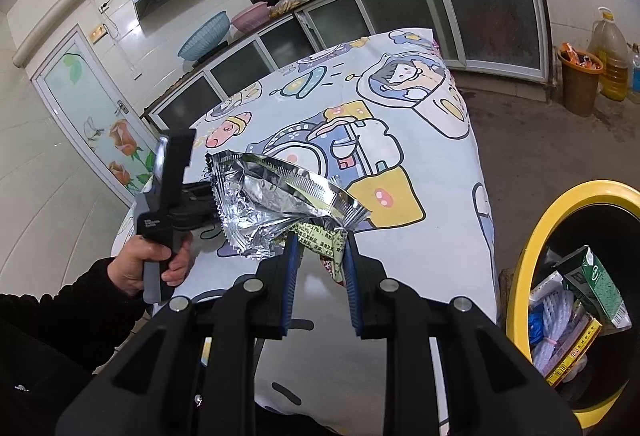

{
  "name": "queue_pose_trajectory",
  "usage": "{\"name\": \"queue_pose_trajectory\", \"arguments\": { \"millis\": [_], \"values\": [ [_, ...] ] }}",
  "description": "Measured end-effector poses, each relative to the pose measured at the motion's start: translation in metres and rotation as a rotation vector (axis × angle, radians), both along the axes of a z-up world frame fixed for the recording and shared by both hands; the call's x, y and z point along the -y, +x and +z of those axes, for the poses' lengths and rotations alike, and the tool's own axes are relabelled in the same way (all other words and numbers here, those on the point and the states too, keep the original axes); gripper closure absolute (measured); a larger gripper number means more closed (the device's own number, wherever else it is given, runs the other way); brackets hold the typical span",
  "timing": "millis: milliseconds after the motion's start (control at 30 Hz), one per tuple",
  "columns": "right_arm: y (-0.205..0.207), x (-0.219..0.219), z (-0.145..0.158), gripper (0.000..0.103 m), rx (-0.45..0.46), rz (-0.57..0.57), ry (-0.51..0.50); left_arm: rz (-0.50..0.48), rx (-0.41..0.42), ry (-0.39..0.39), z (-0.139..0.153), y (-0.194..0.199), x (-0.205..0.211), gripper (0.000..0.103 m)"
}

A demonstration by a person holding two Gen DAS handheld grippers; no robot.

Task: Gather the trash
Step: 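Lift the cabbage leaf with the left tool while the right tool grasps the foil wrapper, then carry cabbage leaf and foil wrapper over the yellow bin and open both tools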

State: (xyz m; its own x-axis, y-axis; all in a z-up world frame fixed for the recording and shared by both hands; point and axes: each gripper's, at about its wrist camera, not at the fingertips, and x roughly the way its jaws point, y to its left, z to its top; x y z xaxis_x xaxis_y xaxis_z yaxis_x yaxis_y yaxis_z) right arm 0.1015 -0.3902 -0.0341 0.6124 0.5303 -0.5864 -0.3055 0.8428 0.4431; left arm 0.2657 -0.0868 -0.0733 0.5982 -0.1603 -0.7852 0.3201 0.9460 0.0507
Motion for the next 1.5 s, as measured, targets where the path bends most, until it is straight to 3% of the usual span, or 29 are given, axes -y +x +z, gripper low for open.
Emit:
{"name": "queue_pose_trajectory", "arguments": {
  "millis": [100,200,467,733,967,1133,1500],
  "values": [
    [-0.001,-0.001,0.000,0.081,-0.001,0.000,0.003,0.000,0.014,-0.084,0.025,-0.009,-0.005,0.095],
    [-0.001,-0.001,0.000,0.081,0.000,0.001,0.014,-0.004,0.091,-0.042,0.048,-0.024,0.007,0.095],
    [-0.007,0.014,0.000,0.081,0.010,-0.024,0.030,-0.096,0.161,-0.099,0.096,-0.047,0.048,0.095],
    [-0.028,0.059,0.010,0.081,0.051,-0.154,0.025,-0.211,0.212,-0.128,0.123,-0.060,0.104,0.095],
    [-0.048,0.115,0.018,0.081,0.090,-0.331,-0.016,-0.303,0.239,-0.136,0.131,-0.069,0.161,0.095],
    [-0.058,0.147,0.015,0.081,0.097,-0.487,-0.106,-0.362,0.245,-0.144,0.128,-0.075,0.199,0.095],
    [-0.058,0.181,-0.024,0.081,0.009,-0.708,-0.332,-0.449,0.251,-0.154,0.115,-0.085,0.263,0.095]
  ]
}}
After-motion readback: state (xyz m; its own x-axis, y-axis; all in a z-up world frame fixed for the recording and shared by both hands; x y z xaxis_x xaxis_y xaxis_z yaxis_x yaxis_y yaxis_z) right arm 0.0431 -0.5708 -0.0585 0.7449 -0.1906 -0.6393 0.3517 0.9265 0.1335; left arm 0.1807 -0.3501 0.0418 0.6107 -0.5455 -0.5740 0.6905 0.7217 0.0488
